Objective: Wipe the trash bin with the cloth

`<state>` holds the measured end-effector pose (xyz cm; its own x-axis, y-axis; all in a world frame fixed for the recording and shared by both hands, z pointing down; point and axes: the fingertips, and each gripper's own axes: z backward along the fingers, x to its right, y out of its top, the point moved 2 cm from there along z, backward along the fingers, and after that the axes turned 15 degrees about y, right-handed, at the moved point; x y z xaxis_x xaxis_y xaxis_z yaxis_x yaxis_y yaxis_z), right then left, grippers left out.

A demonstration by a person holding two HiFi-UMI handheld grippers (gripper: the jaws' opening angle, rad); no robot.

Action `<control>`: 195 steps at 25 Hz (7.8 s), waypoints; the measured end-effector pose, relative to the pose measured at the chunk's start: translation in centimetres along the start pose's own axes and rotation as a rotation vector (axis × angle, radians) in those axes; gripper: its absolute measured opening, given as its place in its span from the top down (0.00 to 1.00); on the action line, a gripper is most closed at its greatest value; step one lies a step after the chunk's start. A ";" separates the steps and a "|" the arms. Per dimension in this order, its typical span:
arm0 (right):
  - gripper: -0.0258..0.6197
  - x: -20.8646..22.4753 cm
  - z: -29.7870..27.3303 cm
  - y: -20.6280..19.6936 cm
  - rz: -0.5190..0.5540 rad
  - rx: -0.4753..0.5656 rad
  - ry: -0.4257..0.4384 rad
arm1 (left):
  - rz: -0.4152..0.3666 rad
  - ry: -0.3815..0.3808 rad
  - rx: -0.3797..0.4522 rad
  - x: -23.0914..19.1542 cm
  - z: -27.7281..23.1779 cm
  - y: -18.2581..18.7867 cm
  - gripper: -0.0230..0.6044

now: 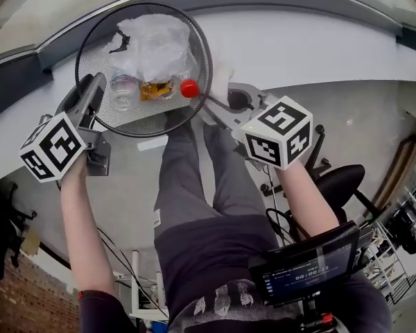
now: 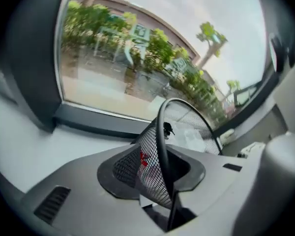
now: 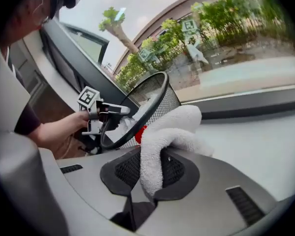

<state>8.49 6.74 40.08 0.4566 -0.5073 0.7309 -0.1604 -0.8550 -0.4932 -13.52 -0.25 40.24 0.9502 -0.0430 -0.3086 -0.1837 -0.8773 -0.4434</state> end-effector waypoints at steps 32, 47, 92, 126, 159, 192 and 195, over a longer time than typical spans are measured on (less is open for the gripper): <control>0.86 -1.5 -3.0 0.2 -0.045 0.026 0.013 | -0.036 0.070 0.074 -3.6 2.1 -0.6 0.80; 0.86 -3.9 -3.8 -0.2 -0.101 0.045 0.094 | 0.058 0.047 0.033 -3.6 2.9 -2.8 0.65; 0.86 -5.0 -10.1 -3.5 -0.168 -0.016 0.048 | 0.572 -0.030 -0.043 -7.6 5.2 -3.8 0.69; 0.86 -7.6 -8.8 -3.8 -0.157 -0.085 0.237 | 1.020 -0.210 -0.053 -1.8 5.7 -10.8 0.58; 0.96 -19.4 14.6 22.1 0.555 0.152 -0.123 | -0.075 -0.754 0.643 13.5 32.8 12.1 0.97; 0.96 -39.1 25.1 4.5 0.690 0.337 0.448 | -0.756 -0.579 0.747 30.9 49.0 -9.2 0.97; 0.96 -40.6 23.0 4.0 0.681 0.318 0.466 | -0.720 -0.615 0.747 28.2 50.1 -10.4 0.97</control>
<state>9.46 26.42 -2.43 -0.0638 -0.9472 0.3142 0.0154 -0.3157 -0.9487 2.54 31.59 -5.98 0.6530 0.7558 -0.0495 0.0456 -0.1044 -0.9935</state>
